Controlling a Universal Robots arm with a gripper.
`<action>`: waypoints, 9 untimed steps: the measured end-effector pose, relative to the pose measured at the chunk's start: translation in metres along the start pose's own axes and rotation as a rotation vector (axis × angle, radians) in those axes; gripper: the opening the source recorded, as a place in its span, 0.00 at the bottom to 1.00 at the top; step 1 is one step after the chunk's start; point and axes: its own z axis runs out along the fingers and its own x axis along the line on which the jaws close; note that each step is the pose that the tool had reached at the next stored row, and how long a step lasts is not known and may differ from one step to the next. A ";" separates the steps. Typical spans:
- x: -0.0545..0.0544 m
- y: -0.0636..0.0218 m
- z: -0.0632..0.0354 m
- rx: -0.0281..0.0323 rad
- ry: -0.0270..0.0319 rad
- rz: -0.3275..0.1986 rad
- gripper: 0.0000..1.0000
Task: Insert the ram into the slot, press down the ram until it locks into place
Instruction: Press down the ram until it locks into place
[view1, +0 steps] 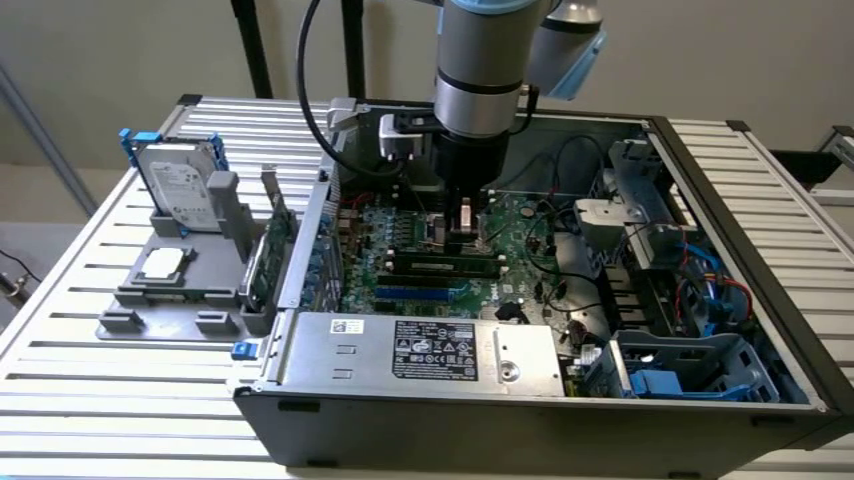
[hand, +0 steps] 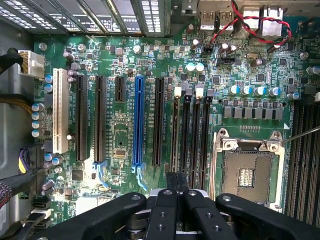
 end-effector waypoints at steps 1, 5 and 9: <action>0.000 0.0000 0.0000 0.0000 0.0000 0.000 0.11; 0.000 0.0000 0.0003 0.0000 0.0000 0.000 0.11; -0.001 0.0000 0.0027 0.0000 0.0000 0.000 0.11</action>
